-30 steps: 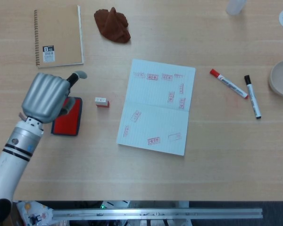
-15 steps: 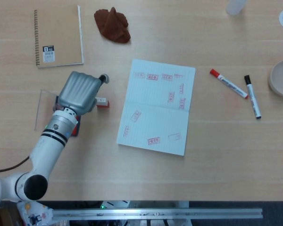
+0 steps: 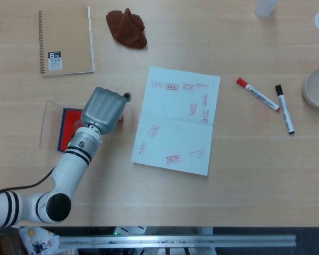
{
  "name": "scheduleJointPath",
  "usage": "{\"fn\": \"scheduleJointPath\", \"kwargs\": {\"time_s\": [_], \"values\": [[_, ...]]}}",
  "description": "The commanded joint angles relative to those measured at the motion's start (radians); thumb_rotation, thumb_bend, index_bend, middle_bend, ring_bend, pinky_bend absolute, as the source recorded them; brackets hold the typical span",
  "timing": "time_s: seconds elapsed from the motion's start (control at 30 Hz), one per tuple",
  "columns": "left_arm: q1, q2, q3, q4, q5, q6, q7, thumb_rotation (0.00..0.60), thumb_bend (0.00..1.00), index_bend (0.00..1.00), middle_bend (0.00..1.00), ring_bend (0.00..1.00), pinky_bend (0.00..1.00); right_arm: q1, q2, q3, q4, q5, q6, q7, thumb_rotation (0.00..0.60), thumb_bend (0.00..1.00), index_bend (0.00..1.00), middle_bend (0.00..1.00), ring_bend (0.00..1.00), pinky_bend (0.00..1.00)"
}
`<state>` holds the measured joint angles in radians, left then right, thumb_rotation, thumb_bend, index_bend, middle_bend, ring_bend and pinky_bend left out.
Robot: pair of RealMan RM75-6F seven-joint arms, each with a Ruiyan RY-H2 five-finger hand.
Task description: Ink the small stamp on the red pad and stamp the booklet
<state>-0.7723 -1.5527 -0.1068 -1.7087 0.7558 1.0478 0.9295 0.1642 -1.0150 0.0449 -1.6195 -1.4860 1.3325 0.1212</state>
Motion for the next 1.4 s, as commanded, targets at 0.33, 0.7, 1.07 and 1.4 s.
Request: {"fn": "scheduleJointPath", "kwargs": {"time_s": [0.33,0.7,1.07,1.4], "values": [[-0.053,-0.032,0.052,0.035,-0.1,0.035,0.091,0.6,0.32,0.28,1.0,1.0,1.0,-0.006,-0.004,-0.004,0.021,0.002,0.001,0.022,0.6,0.16,0.34,0.4,0.29,0.36],[-0.075,-0.033,0.1,0.036,-0.118,0.06,0.139,0.6,0.32,0.28,1.0,1.0,1.0,-0.016,-0.005,-0.008,0.032,-0.001,0.011,0.038,0.6,0.16,0.34,0.4,0.29,0.36],[-0.084,-0.02,0.139,0.003,-0.123,0.062,0.15,0.6,0.32,0.28,1.0,1.0,1.0,-0.028,-0.003,-0.013,0.034,-0.005,0.024,0.045,0.6,0.16,0.34,0.4,0.29,0.36],[-0.092,-0.009,0.168,-0.018,-0.11,0.069,0.157,0.6,0.32,0.28,1.0,1.0,1.0,-0.039,0.002,-0.015,0.027,-0.007,0.036,0.042,0.6,0.16,0.34,0.4,0.29,0.36]]}}
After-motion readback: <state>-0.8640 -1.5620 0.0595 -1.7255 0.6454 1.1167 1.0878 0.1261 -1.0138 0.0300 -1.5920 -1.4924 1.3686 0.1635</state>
